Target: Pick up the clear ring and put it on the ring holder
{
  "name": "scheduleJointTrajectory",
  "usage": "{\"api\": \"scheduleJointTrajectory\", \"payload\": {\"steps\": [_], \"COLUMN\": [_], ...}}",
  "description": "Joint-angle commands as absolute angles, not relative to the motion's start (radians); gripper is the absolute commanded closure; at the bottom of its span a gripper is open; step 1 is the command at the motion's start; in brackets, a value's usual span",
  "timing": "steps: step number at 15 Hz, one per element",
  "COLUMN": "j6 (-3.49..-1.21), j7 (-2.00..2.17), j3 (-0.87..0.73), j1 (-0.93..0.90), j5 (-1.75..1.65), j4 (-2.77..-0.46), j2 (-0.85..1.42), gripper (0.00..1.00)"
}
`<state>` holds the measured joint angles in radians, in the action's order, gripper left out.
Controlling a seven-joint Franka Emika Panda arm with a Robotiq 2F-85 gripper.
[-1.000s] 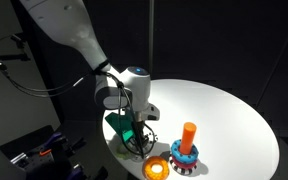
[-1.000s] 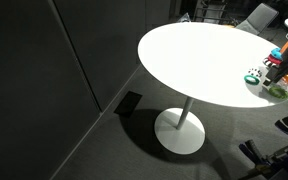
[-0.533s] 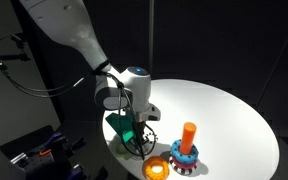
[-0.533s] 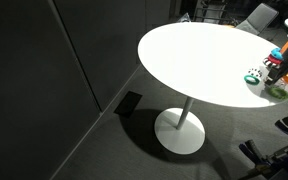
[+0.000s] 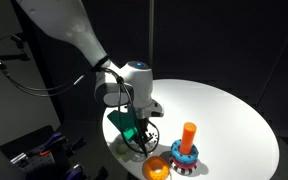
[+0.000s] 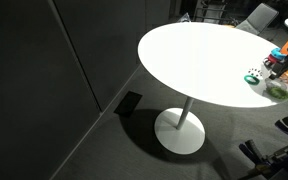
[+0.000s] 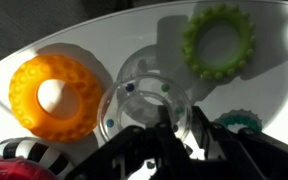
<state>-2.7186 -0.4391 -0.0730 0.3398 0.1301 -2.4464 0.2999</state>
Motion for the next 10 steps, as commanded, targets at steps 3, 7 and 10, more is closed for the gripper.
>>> {"api": "scheduleJointTrajectory", "payload": {"steps": [3, 7, 10], "j6": [-2.629, -2.534, -2.462], "j7": [-0.408, -0.426, -0.439], "j3": [-0.126, -0.146, -0.157], "j1": [0.317, 0.315, 0.315], "j5": [0.056, 0.054, 0.073], "j4": [-2.432, -2.389, -2.336], "j2": [0.197, 0.142, 0.119], "gripper": [0.91, 0.91, 0.90]}}
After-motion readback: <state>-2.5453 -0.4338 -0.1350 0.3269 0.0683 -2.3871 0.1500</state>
